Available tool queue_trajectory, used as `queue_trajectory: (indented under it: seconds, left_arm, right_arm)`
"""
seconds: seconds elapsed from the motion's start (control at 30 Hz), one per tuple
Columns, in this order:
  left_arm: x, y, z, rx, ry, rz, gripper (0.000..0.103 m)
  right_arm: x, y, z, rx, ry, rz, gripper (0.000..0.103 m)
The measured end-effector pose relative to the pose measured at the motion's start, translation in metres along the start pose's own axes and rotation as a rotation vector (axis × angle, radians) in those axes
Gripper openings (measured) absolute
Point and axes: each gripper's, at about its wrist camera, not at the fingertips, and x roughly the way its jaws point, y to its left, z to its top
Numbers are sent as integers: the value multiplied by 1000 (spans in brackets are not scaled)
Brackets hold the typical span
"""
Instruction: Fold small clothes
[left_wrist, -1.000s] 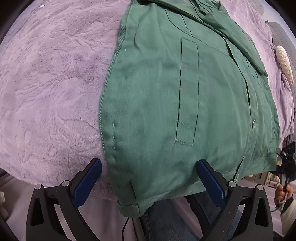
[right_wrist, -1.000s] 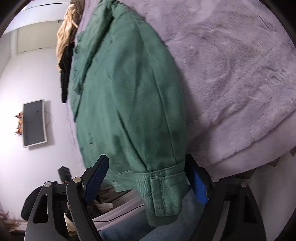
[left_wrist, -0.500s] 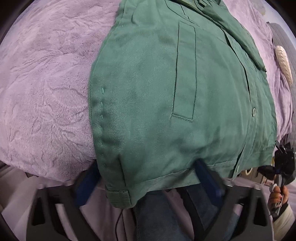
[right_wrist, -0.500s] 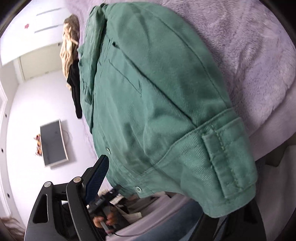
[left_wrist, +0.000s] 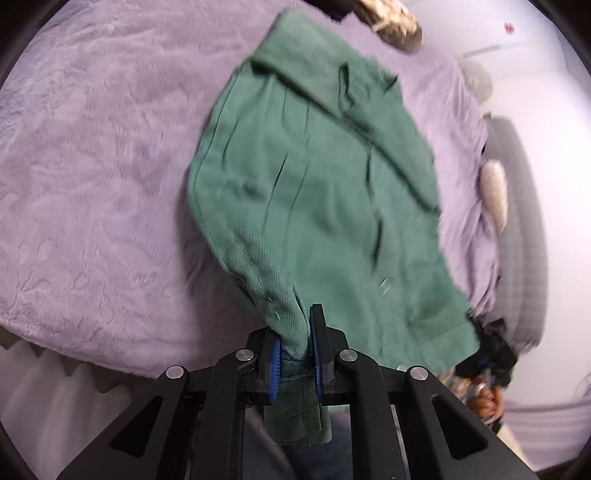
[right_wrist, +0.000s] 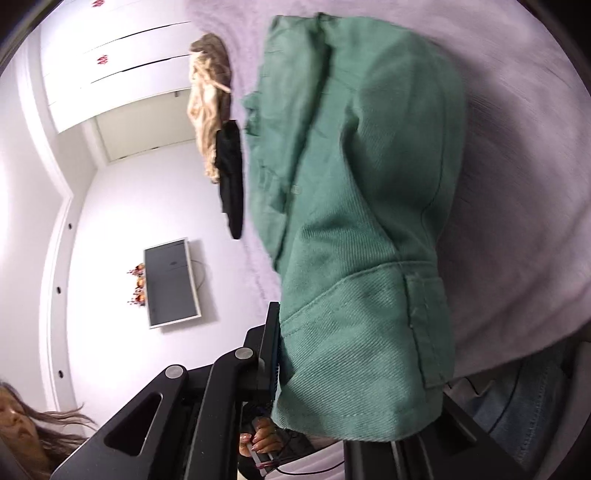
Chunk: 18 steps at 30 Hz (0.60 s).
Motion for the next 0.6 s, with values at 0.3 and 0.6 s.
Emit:
queue_trajectory:
  seconds: [0.3, 0.6]
  left_arm:
    - [-6, -65, 117, -6, -206, -61, 15]
    - [30, -93, 267, -24, -350, 110, 15]
  right_arm:
    - [47, 92, 89, -123, 52, 96, 12]
    - [115, 132, 239, -143, 89, -6, 12]
